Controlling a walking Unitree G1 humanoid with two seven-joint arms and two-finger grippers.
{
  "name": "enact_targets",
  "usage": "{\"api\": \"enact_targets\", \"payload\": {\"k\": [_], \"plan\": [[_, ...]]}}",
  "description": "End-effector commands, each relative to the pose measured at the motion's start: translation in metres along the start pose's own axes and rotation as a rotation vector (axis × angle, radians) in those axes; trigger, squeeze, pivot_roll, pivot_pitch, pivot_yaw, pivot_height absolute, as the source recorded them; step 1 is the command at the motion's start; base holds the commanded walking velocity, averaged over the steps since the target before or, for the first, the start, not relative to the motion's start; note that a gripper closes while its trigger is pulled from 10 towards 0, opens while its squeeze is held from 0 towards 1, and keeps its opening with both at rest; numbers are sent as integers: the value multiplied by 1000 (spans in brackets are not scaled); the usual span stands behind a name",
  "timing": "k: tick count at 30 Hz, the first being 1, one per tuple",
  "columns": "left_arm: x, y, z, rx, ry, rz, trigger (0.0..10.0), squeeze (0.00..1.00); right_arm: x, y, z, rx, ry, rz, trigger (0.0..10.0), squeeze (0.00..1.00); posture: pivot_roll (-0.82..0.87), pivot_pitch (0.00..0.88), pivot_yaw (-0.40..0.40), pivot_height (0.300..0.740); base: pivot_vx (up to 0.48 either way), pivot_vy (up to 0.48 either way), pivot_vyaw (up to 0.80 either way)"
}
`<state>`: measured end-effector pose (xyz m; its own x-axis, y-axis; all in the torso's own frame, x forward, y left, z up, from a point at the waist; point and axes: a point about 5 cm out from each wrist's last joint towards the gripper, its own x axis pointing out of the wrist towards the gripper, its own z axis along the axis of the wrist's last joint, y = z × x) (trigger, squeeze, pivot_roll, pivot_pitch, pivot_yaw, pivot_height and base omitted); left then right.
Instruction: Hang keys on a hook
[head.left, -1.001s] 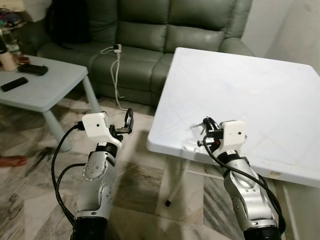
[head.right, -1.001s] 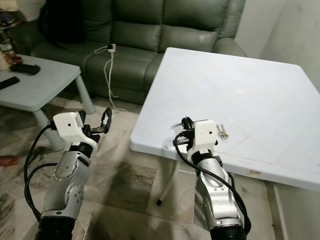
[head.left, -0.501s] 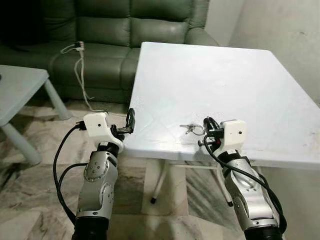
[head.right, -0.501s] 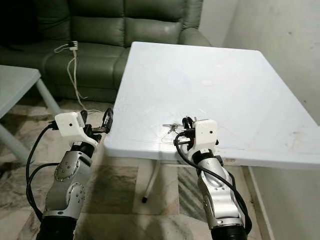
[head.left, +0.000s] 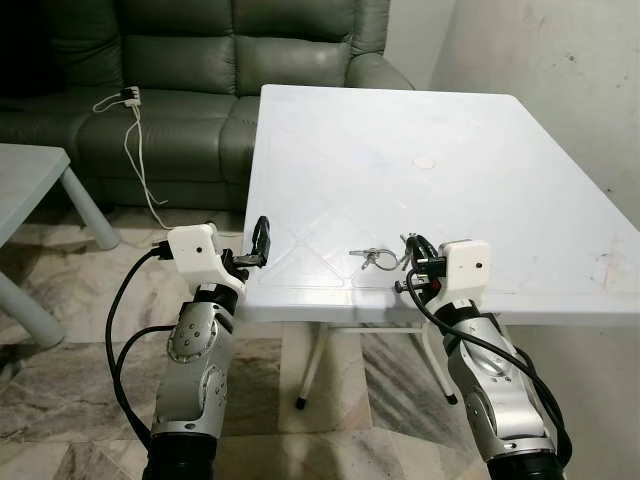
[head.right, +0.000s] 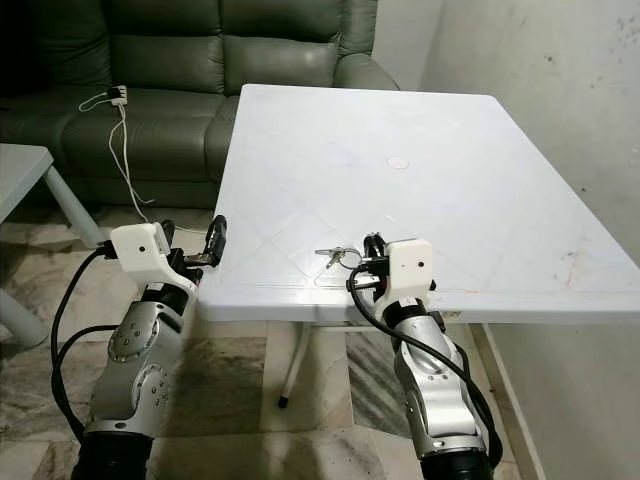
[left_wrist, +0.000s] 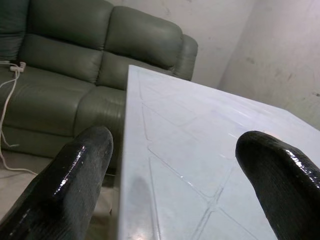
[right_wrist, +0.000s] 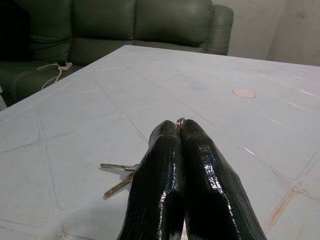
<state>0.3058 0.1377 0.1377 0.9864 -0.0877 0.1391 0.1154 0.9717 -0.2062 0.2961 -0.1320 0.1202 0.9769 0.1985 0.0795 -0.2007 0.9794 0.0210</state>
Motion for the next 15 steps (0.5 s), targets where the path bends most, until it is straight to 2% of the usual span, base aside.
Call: {"api": "enact_targets", "payload": {"k": [1, 6, 15], "plan": [[1, -5, 1, 16, -4, -25, 10000, 0, 0, -3, 3, -3, -6, -8, 10000, 0, -34, 0, -74, 740, 0, 0, -781], [0, -5, 1, 16, -4, -27, 10000, 0, -1, -3, 3, -2, -4, -8, 10000, 0, -35, 0, -75, 740, 0, 0, -781], [0, -5, 2, 6, -4, -28, 10000, 0, -2, -3, 2, -2, 1, -5, 10000, 0, -35, 0, -77, 740, 0, -459, -781]]}}
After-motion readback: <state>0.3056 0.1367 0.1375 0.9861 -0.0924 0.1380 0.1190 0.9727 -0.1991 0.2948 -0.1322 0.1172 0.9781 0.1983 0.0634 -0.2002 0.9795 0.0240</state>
